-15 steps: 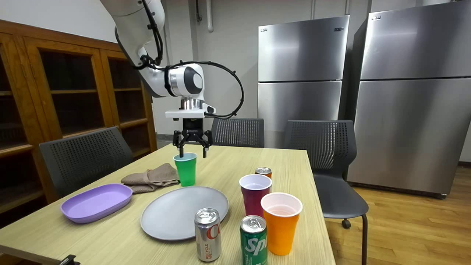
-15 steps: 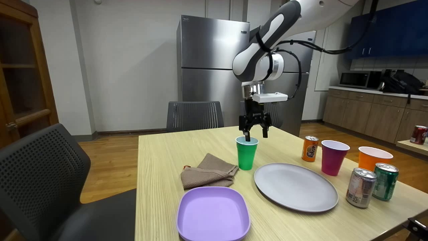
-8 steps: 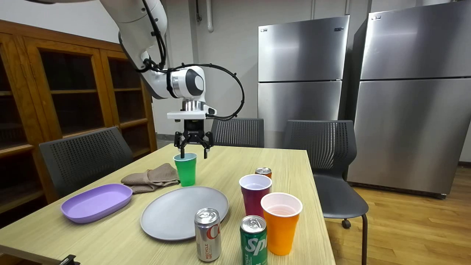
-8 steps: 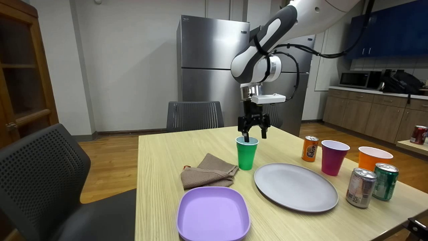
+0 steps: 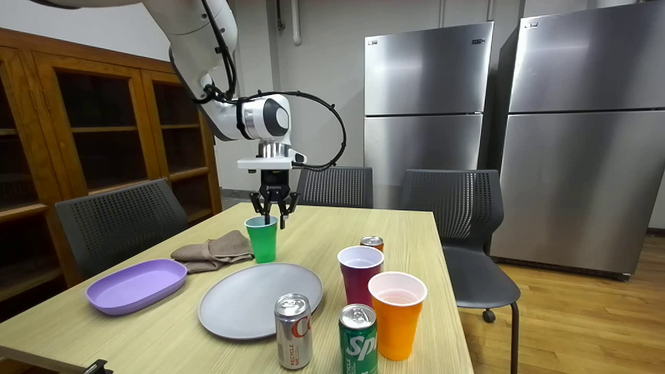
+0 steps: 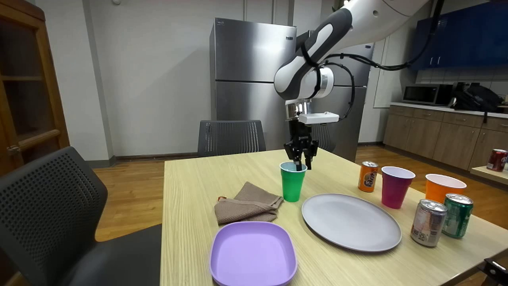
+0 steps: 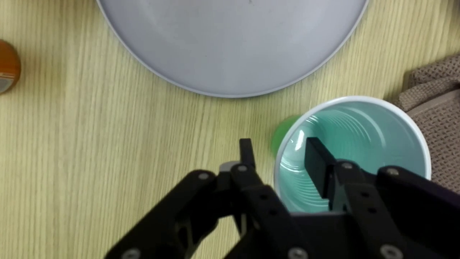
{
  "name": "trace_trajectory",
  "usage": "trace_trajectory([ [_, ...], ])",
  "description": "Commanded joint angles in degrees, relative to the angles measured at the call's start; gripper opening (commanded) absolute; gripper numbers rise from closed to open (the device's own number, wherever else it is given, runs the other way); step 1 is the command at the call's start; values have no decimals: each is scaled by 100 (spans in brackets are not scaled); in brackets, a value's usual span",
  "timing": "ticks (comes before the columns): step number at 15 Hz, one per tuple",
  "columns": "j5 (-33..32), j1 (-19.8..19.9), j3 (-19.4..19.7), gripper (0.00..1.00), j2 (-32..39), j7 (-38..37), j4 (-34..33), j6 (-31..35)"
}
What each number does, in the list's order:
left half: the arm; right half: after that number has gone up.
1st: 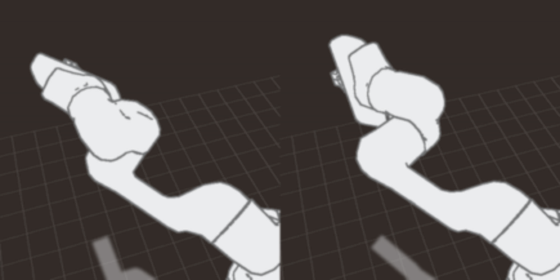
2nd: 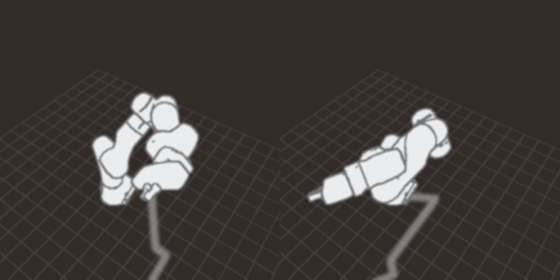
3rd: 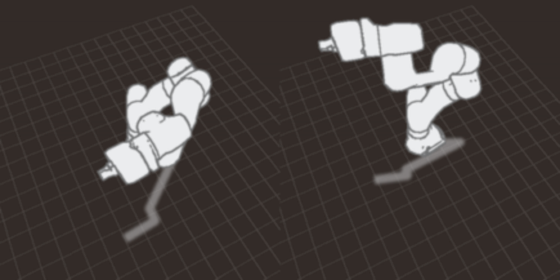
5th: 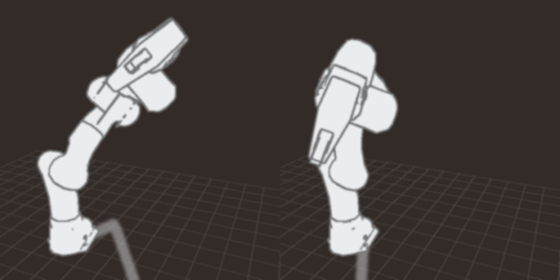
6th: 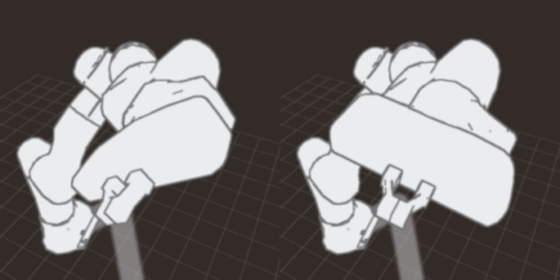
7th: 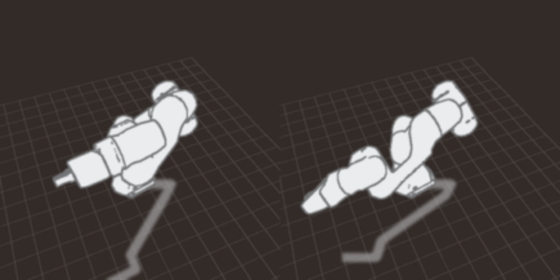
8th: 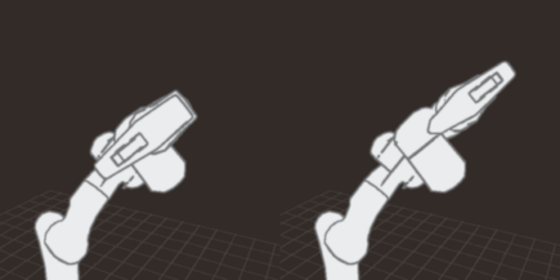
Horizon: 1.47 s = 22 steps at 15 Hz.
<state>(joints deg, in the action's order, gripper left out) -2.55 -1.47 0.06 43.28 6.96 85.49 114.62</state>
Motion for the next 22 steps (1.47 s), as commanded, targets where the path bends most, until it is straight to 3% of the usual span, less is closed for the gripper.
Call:
trace_trajectory([
  [1,-39,84,-79,11,61,162,-172,-207],
  [4,25,142,-117,0,20,271,-101,-218],
  [16,318,393,-192,1,-784,525,619,173],
  [22,599,535,-169,1,-1647,484,1798,527],
])
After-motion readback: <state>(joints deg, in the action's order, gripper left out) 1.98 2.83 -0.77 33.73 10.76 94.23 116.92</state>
